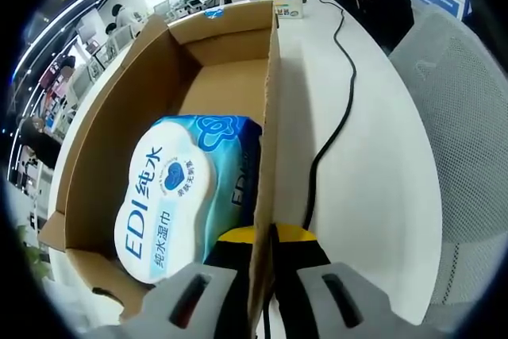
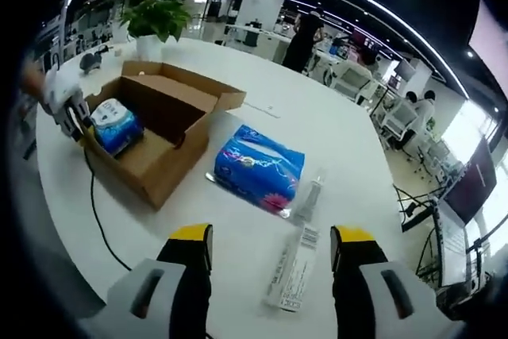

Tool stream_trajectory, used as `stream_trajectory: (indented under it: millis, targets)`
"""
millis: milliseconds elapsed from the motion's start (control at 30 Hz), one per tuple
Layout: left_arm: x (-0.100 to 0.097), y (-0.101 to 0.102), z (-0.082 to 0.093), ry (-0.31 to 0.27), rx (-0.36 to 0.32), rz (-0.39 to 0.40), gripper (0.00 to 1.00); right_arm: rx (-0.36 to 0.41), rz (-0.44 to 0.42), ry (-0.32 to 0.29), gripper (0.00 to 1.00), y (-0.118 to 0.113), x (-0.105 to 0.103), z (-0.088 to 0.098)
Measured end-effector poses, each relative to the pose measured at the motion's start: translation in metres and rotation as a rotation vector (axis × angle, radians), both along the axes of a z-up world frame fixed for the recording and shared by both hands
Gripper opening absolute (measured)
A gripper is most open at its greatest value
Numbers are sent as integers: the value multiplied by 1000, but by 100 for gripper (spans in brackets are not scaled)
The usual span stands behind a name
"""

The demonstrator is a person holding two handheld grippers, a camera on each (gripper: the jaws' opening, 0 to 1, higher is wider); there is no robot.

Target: Operate the shoe box by opening the lid, removing the specified soft item, and placing it in the target area until the item is outside and the box remains undamaged.

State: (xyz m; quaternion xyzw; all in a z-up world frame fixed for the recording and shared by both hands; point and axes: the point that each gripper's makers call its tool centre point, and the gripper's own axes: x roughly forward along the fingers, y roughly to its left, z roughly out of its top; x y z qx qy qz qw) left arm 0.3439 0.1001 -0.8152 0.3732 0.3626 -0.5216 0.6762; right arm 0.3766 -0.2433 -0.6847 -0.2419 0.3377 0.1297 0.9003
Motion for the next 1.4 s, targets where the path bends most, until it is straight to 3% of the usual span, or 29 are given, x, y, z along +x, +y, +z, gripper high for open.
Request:
stream_trajectory:
  millis: [167,267,500,700,767,1033,1100,1133,1167,1267,1400]
  targets:
    - [0,0,0,0,0,1,4,17,6,0,57,5,0,1]
    - [0,0,0,-1,0,1,4,2,60,-38,51,13,1,6]
    - [-1,0,0,-1,0,2,4,113,151,15,45,39,3,3]
    - [0,0,0,-1,0,1,4,122,246,74,48,65,2,5]
    - [-1,0,0,-1,0,1,4,110,248,108,50,67,0,2]
    - [0,-1,0,-1,0,2,4,50,390,85,51,90,3,13]
    - [0,-1,0,-1,0,1,4,-7,456,27,49,96,8,20]
    - [0,-1,0,-1,0,0,4,-71,492,-12,49,98,11,25]
    - [0,-1,0,-1,0,1,4,-90,496,-14,49,99,11,26]
    - [-1,-1,0,-2,0,1,4,-52,520,29,56,114,6,25]
    - [0,-1,0,-2,0,3,4,-42,569,29,59,131,5,26]
